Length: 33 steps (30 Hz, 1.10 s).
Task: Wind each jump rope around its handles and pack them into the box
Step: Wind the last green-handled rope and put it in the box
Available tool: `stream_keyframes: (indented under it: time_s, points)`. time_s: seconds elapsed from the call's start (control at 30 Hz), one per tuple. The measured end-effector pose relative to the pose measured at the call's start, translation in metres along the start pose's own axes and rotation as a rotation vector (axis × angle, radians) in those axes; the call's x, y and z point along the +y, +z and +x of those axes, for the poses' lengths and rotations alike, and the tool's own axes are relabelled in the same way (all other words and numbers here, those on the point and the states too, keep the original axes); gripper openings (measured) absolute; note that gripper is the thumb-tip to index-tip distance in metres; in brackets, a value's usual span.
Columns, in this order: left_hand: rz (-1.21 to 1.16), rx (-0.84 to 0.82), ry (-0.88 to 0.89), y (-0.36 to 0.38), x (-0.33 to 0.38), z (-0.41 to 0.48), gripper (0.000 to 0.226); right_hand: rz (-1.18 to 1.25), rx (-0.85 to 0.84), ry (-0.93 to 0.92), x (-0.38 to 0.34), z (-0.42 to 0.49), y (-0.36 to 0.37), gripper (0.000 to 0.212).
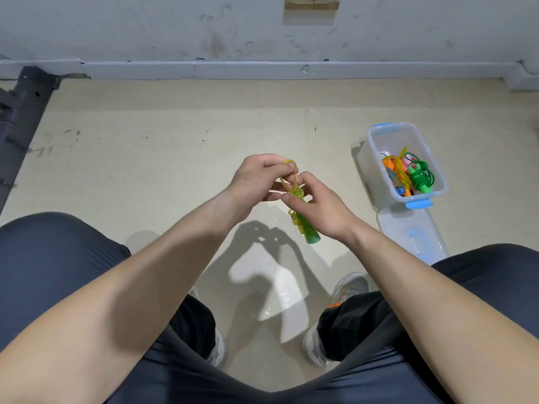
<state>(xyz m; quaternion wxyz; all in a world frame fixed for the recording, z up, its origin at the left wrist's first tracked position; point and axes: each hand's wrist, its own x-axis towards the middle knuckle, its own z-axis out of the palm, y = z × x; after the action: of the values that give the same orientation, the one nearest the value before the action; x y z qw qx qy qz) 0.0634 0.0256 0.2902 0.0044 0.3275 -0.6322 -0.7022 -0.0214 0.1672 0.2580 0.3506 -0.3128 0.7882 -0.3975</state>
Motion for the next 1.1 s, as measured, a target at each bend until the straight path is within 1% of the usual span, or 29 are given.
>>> stream_keyframes:
  time_s: [0.07, 0.2, 0.3, 0.37, 0.43, 0.53, 0.67, 0.73, 0.83, 0.97, 1.07, 1.1]
  points:
    - [0.054, -0.007, 0.060, 0.002, 0.006, 0.000, 0.010, 0.074, -0.018, 0.016, 0.000, 0.002, -0.003, 0.026]
    - [0.070, -0.030, 0.145, 0.000, 0.027, -0.001, 0.010, 0.289, -0.115, 0.034, -0.004, 0.001, -0.017, 0.044]
    - [0.070, -0.059, 0.157, 0.002, 0.044, 0.001, 0.011, 0.414, -0.170, 0.079, -0.010, -0.001, -0.030, 0.046]
    - [0.082, -0.077, 0.168, 0.005, 0.057, 0.003, 0.014, 0.511, -0.165, 0.113, -0.013, 0.000, -0.038, 0.051]
    - [0.105, -0.113, 0.178, 0.009, 0.071, 0.005, 0.015, 0.547, -0.131, 0.131, -0.016, 0.002, -0.049, 0.054]
    - [0.144, -0.171, 0.197, 0.018, 0.093, 0.010, 0.016, 0.476, -0.088, 0.109, -0.025, 0.001, -0.072, 0.051]
    - [0.080, -0.155, 0.219, 0.034, 0.118, 0.030, 0.018, 0.318, -0.067, 0.081, -0.028, 0.005, -0.116, 0.045]
    - [0.030, -0.145, 0.214, 0.046, 0.128, 0.045, 0.018, 0.292, -0.040, 0.095, -0.023, 0.008, -0.143, 0.037]
    - [0.003, -0.131, 0.209, 0.069, 0.136, 0.071, 0.018, 0.259, 0.045, 0.132, -0.007, 0.016, -0.183, 0.036]
    - [0.066, -0.069, 0.209, 0.106, 0.134, 0.116, 0.013, 0.205, 0.138, 0.188, 0.018, 0.023, -0.232, 0.036]
    - [0.125, -0.015, 0.221, 0.140, 0.125, 0.154, 0.018, 0.184, 0.206, 0.228, 0.047, 0.028, -0.259, 0.034]
    - [0.142, -0.010, 0.222, 0.152, 0.121, 0.167, 0.015, 0.183, 0.233, 0.243, 0.061, 0.033, -0.266, 0.035]
